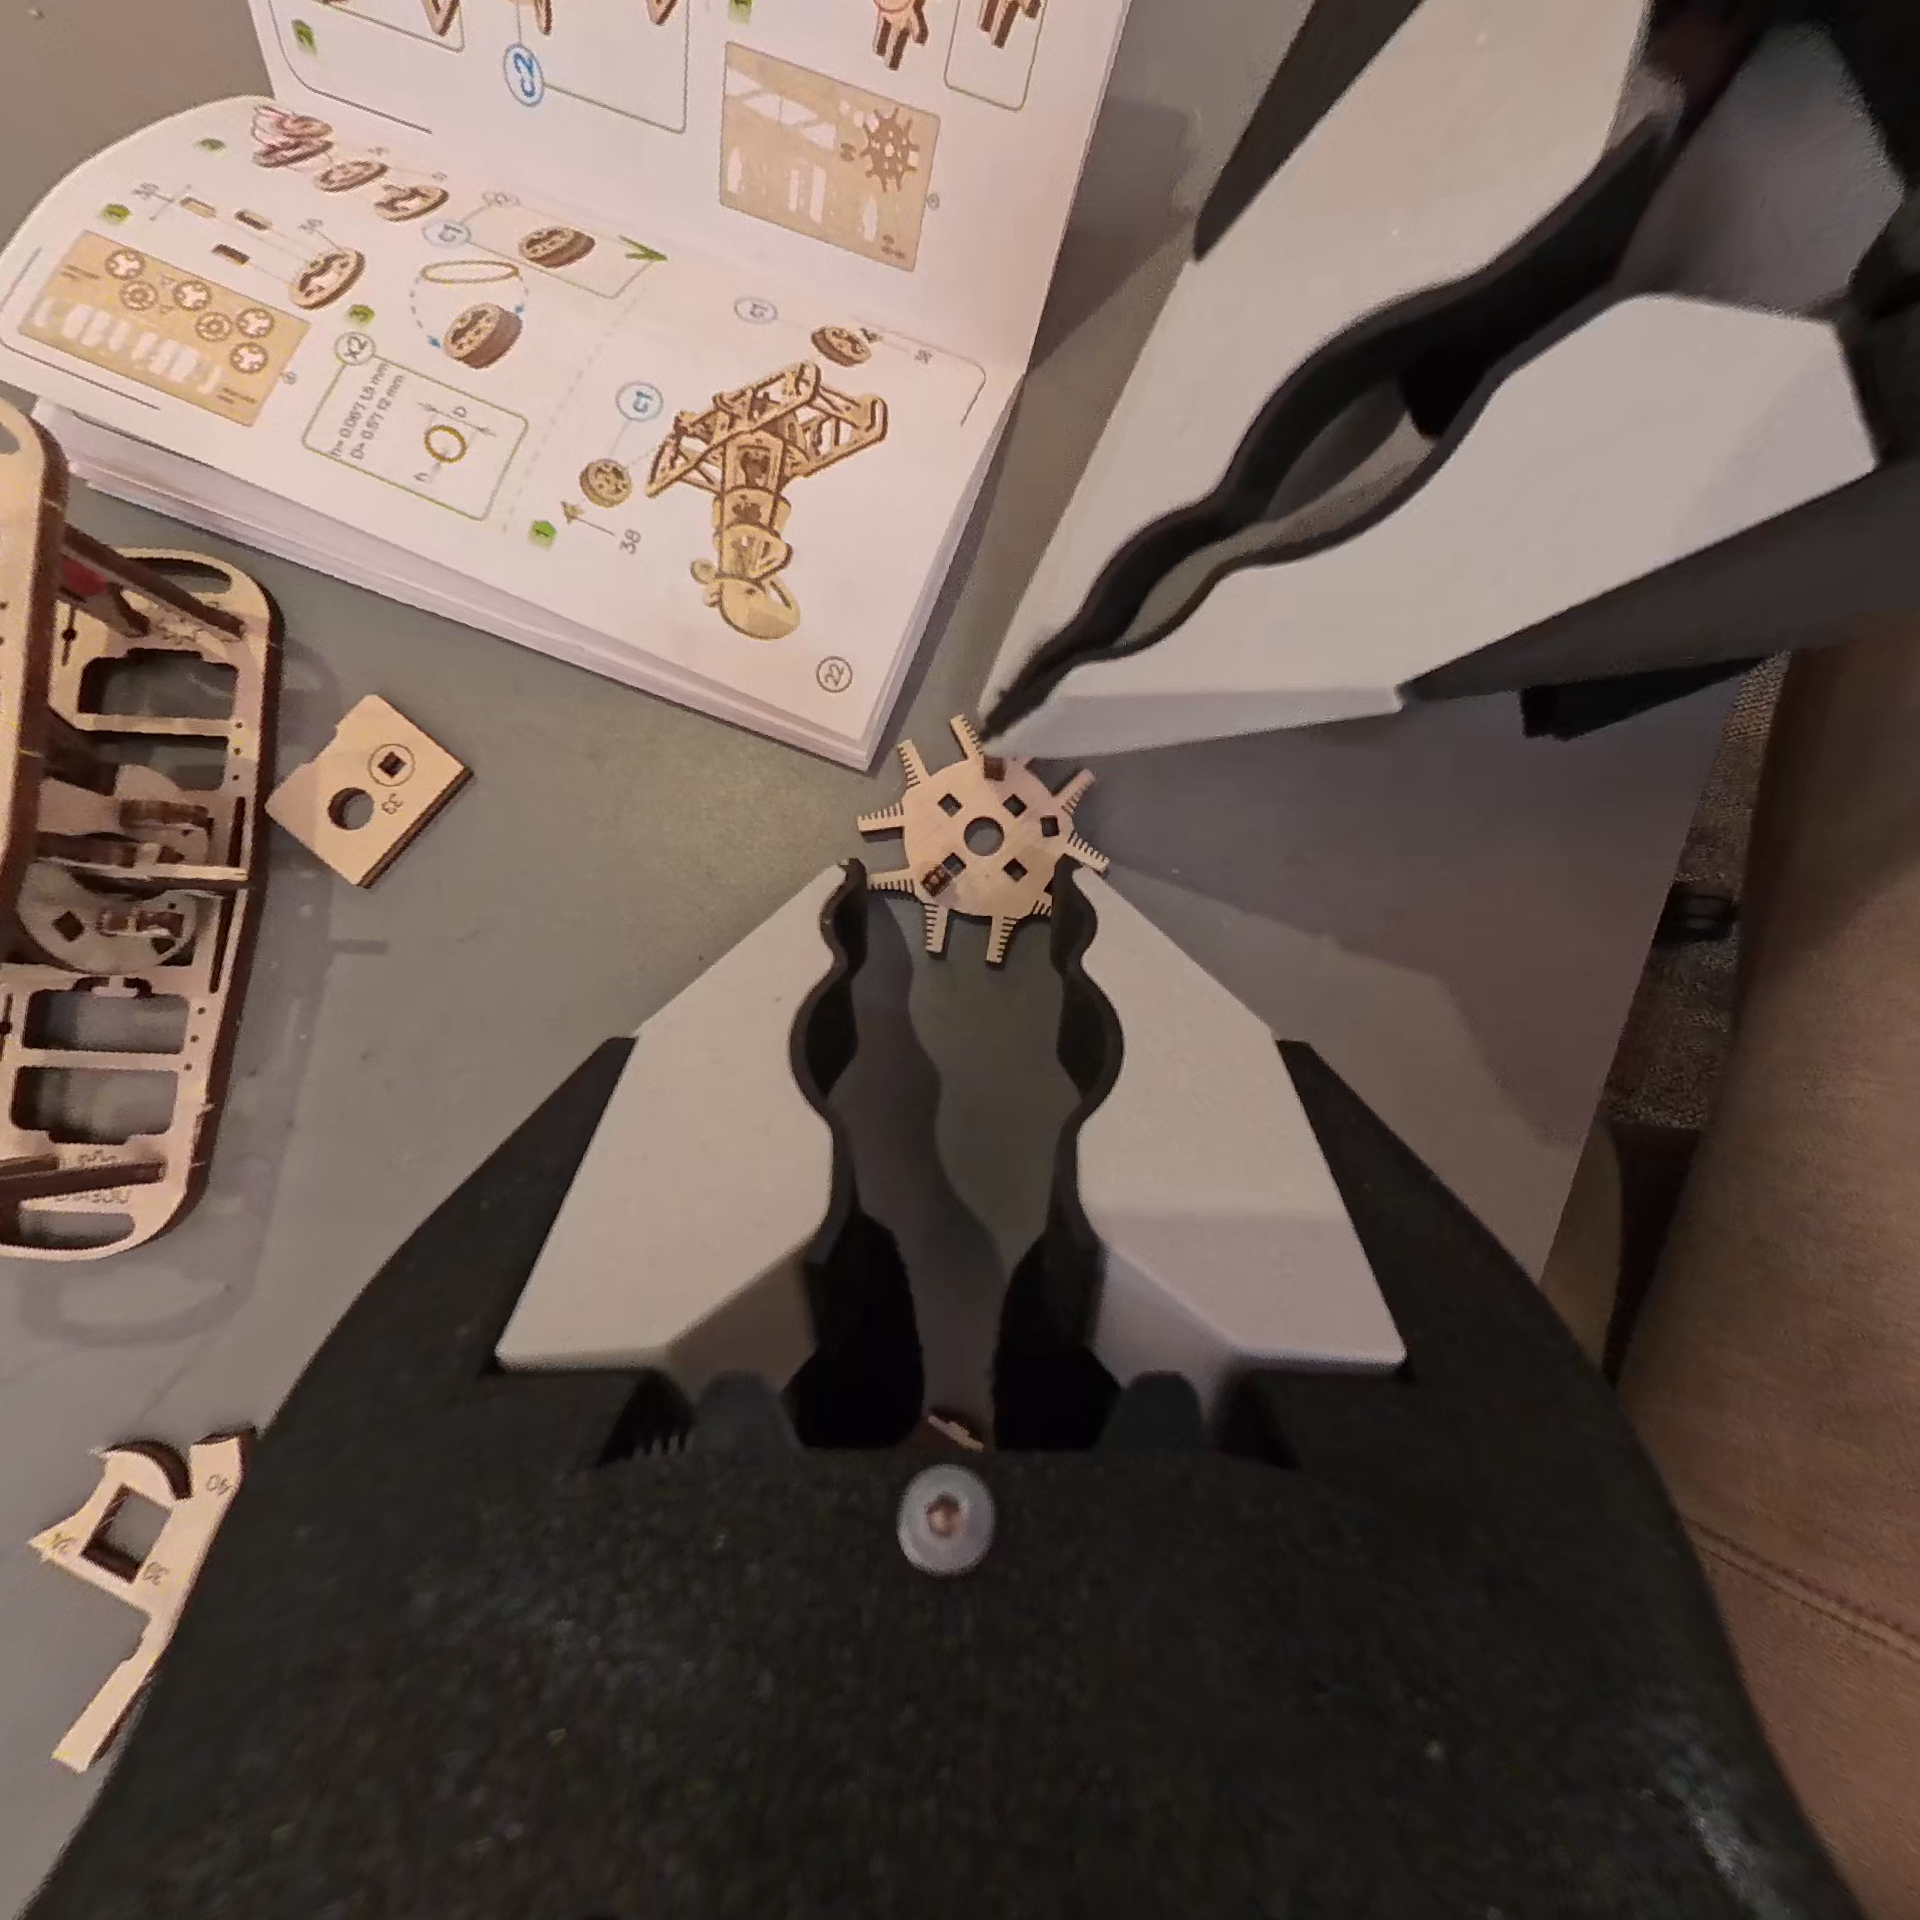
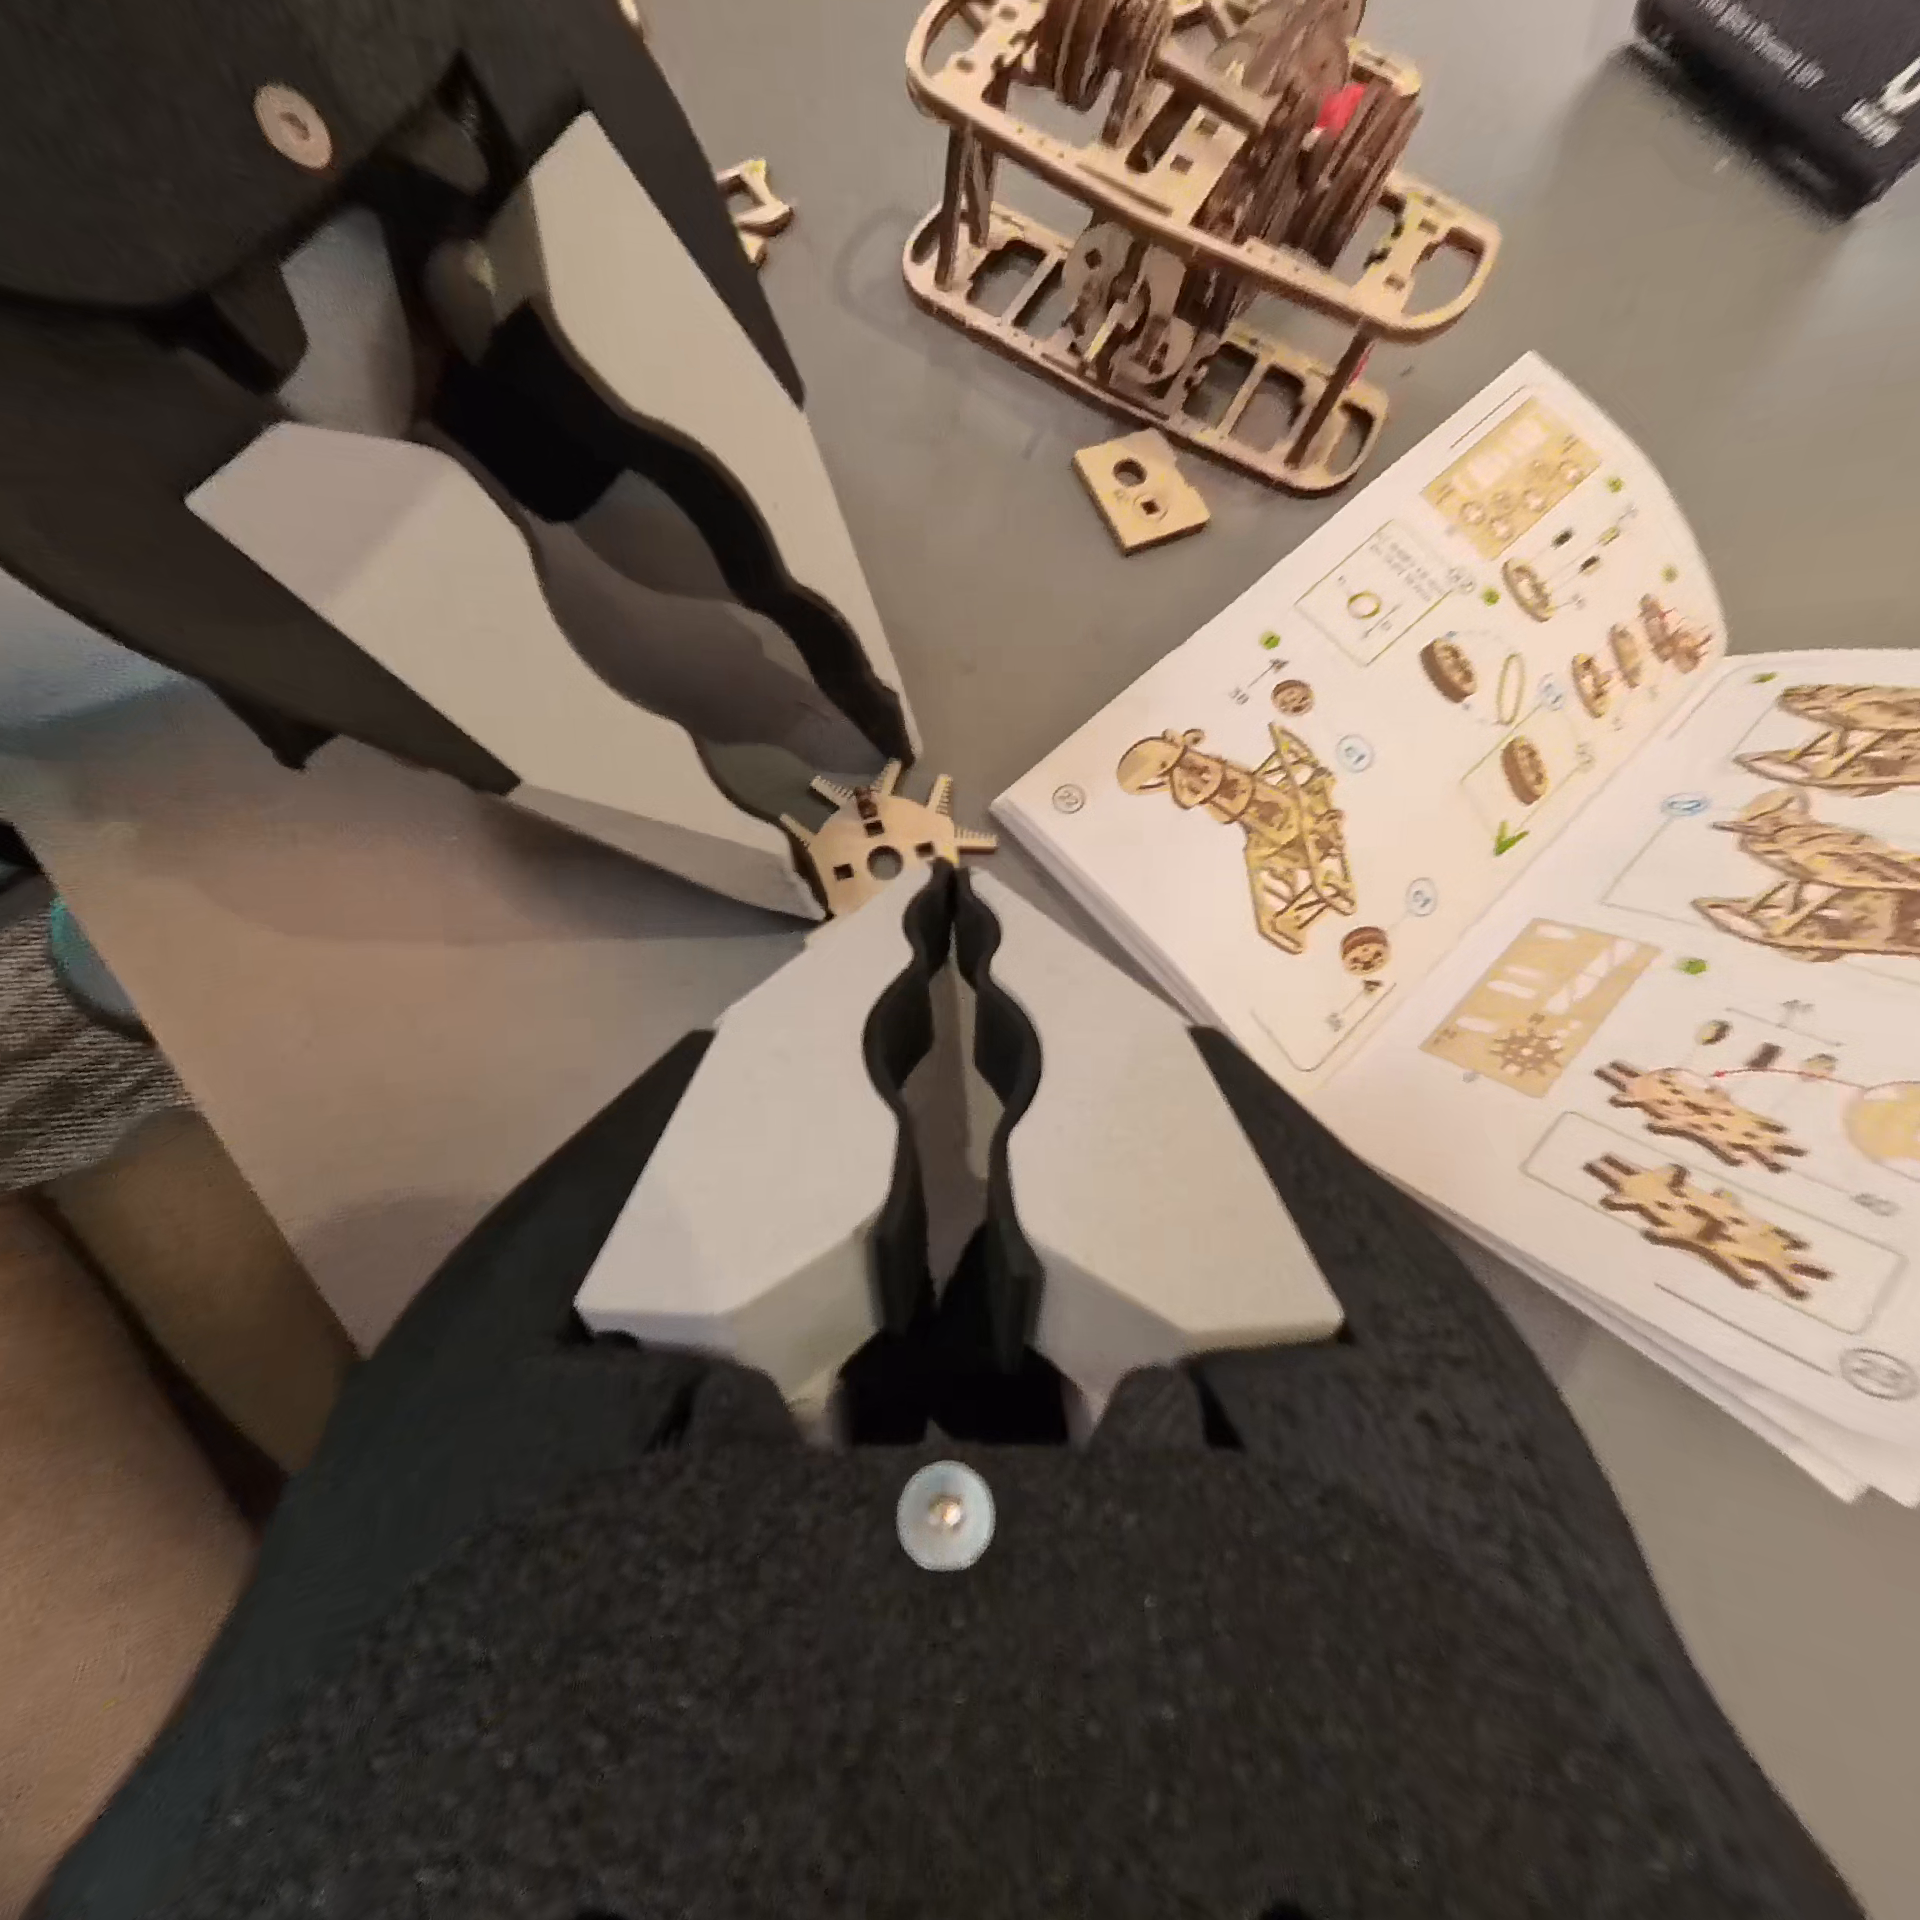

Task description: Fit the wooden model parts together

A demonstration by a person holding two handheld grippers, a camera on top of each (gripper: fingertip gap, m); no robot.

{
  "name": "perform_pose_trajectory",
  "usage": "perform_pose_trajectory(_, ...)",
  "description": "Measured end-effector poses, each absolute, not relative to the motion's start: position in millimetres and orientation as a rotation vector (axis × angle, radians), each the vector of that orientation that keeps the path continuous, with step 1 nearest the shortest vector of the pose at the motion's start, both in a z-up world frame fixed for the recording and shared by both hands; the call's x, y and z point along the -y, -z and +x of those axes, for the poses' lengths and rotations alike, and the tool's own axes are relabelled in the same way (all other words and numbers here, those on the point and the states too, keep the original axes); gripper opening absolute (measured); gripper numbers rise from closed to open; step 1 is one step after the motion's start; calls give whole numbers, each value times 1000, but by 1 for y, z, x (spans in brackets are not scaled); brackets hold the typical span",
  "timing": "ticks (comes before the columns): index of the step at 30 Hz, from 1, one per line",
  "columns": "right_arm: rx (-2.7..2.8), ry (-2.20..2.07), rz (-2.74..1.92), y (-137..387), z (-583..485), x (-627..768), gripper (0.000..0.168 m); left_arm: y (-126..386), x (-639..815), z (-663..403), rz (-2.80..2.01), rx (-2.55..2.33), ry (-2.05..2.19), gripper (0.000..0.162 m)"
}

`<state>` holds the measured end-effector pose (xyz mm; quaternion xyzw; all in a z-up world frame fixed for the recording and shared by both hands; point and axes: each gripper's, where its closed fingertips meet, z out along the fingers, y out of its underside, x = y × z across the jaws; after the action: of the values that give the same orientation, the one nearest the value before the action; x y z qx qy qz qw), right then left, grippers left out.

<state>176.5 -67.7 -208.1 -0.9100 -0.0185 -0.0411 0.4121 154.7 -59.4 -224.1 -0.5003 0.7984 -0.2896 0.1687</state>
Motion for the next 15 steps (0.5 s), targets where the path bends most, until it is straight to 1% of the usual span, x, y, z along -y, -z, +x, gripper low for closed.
perform_pose_trajectory(3, 5, 133, -2210, 190, 186, 65, 0, 224, 59, 155, -1420, -2269, 820, 33)
perform_pose_trajectory(9, 45, 111, -2326, 215, 177, 67, 0, 224, 60, 155, -1424, -2268, 823, 33)
perform_pose_trajectory(11, 31, 165, -2240, 197, 184, 64, 0, 224, 60, 154, -1428, -2268, 826, 33)
perform_pose_trajectory(15, -16, 188, -2184, 184, 193, 69, 0, 224, 60, 154, -1427, -2266, 832, 33)
